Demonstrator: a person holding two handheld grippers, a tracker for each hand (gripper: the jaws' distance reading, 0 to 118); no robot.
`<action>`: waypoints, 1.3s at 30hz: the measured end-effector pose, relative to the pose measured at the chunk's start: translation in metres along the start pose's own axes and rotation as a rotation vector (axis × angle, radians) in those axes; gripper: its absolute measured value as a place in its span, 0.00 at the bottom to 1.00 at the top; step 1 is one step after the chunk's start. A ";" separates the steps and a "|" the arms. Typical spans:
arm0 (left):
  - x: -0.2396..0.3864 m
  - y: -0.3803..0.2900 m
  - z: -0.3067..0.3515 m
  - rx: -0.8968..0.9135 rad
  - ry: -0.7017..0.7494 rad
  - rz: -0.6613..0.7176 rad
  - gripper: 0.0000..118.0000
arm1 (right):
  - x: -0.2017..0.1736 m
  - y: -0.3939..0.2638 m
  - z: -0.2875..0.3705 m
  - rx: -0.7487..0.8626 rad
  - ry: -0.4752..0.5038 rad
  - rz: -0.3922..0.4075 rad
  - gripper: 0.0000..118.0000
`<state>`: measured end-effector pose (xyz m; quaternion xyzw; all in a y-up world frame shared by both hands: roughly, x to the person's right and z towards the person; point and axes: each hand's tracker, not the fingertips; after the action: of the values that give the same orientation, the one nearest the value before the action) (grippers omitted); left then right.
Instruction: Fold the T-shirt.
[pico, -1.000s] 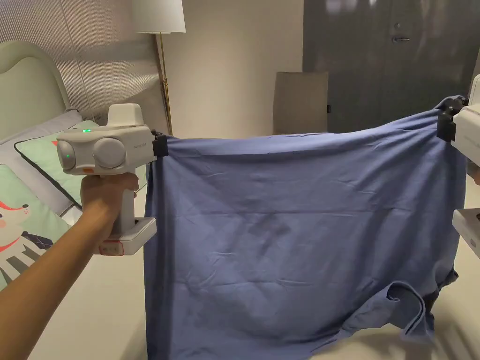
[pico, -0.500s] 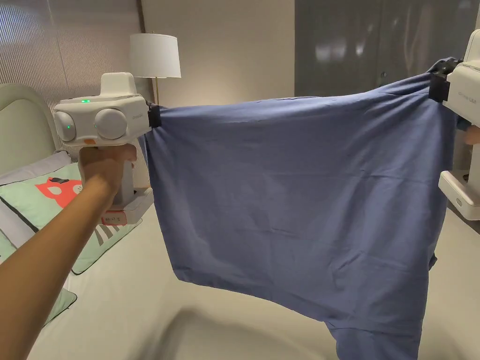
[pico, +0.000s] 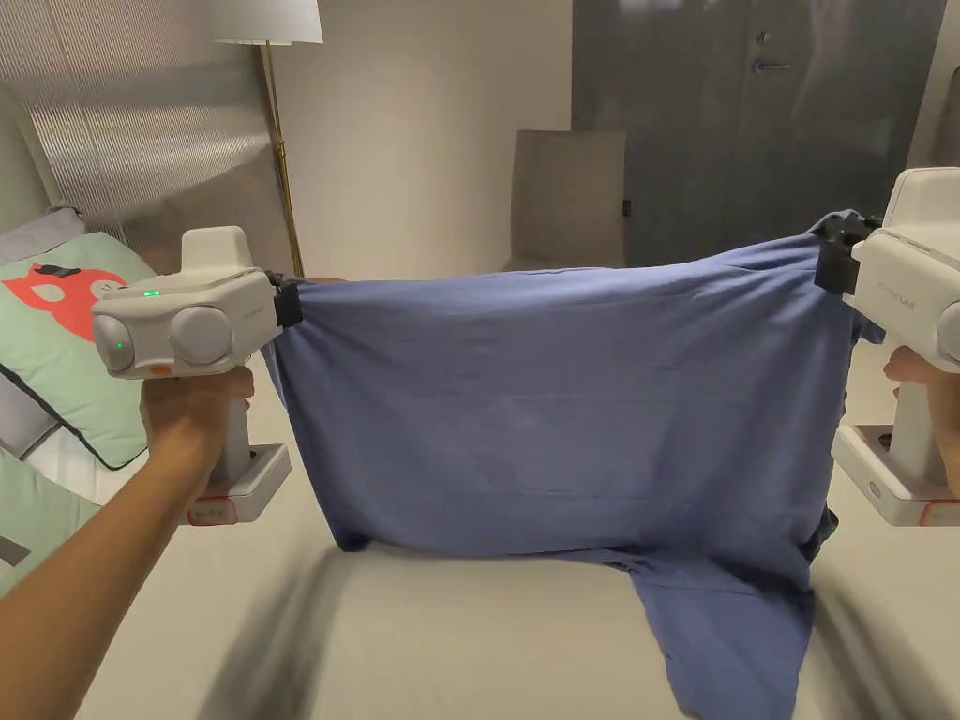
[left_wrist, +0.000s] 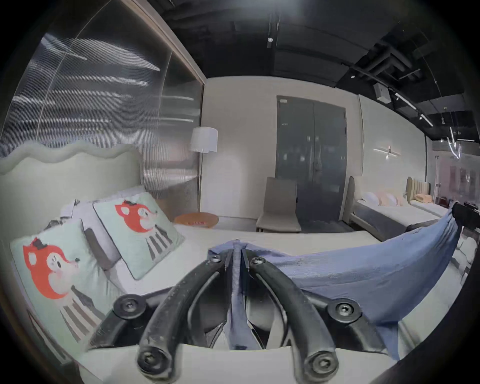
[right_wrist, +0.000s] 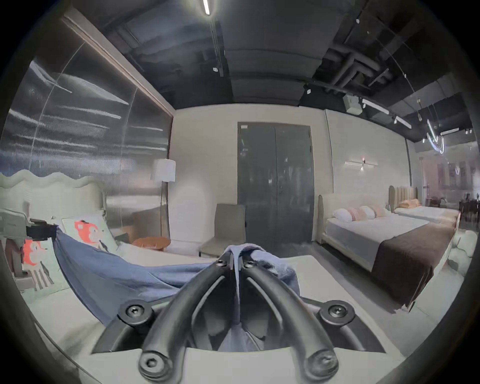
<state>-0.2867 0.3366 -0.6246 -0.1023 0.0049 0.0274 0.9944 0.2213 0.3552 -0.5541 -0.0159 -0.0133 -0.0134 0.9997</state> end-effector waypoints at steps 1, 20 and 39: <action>-0.002 -0.013 0.000 -0.027 0.001 -0.004 0.03 | 0.001 -0.011 0.002 -0.016 0.005 -0.016 0.02; -0.059 -0.219 0.164 -0.300 -0.013 0.052 0.03 | 0.005 -0.175 0.182 -0.274 0.087 -0.141 0.02; -0.069 -0.334 0.363 -0.435 -0.049 0.032 0.03 | 0.023 -0.246 0.409 -0.438 0.048 -0.219 0.02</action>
<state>-0.3359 0.0808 -0.2005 -0.3138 -0.0236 0.0459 0.9481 0.2270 0.1220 -0.1367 -0.2303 0.0120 -0.1247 0.9650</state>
